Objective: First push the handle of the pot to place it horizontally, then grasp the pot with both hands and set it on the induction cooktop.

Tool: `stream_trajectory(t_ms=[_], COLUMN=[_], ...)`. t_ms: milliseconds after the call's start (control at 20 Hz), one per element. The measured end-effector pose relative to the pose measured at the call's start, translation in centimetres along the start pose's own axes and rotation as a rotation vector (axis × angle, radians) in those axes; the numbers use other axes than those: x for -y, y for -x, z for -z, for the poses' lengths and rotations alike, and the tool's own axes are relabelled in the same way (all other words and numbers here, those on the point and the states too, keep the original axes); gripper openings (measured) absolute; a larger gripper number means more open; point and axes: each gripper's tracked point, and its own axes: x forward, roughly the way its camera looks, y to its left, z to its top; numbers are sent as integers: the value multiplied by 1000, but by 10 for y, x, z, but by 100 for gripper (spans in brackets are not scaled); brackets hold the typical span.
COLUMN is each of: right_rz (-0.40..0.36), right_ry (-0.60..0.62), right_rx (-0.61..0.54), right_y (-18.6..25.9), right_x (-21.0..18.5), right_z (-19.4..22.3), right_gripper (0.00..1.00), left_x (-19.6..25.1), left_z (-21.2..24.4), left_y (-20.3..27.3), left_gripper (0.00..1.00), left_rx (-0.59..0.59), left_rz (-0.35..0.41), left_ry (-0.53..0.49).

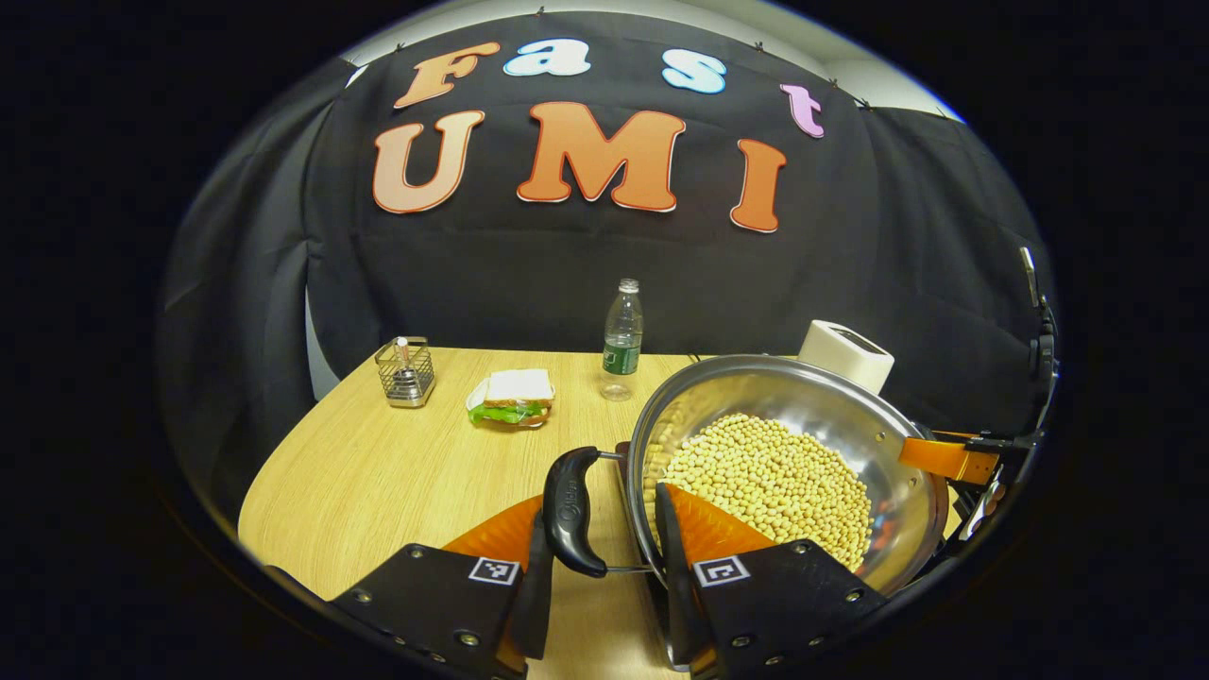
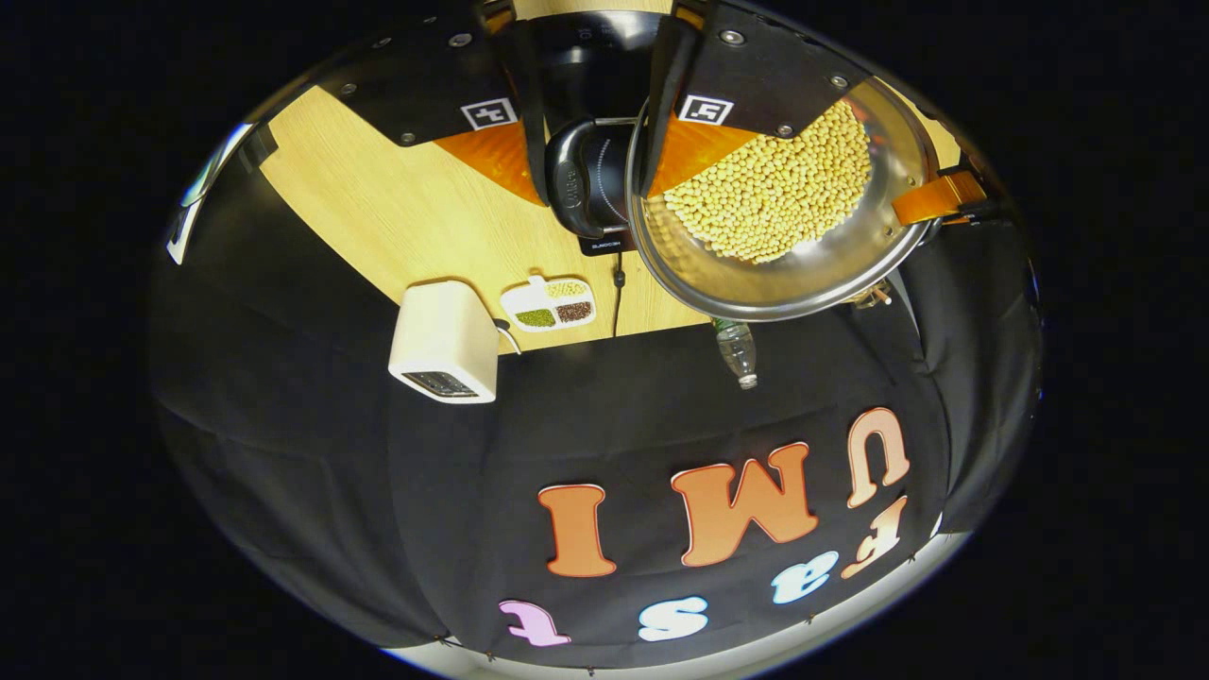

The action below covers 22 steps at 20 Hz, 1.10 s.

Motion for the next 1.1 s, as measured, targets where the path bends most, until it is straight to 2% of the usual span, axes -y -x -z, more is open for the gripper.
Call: stream_trajectory(t_ms=[550, 600, 650, 700, 750, 1100], right_rz=[15, 17, 19, 21, 23, 31], right_ry=[15, 16, 17, 18, 18, 25], right_rx=[-50, -56, -60, -65, -69, -114], right_y=[-22, -24, -27, -30, -33, -51], right_x=[22, 21, 20, 19, 18, 14], right_z=[16, 16, 16, 16, 16, 26], right_gripper=[48, 43, 48, 43, 48, 48], left_x=[17, 17, 16, 16, 16, 16], left_z=[35, 38, 40, 42, 43, 59], left_y=[-25, -28, -32, -32, -34, -47], left_gripper=[52, 52, 52, 52, 52, 53], left_rx=[-89, -96, -102, -108, -114, -159], left_rz=[7, 7, 8, 9, 10, 10], left_ry=[31, 35, 37, 37, 38, 48])
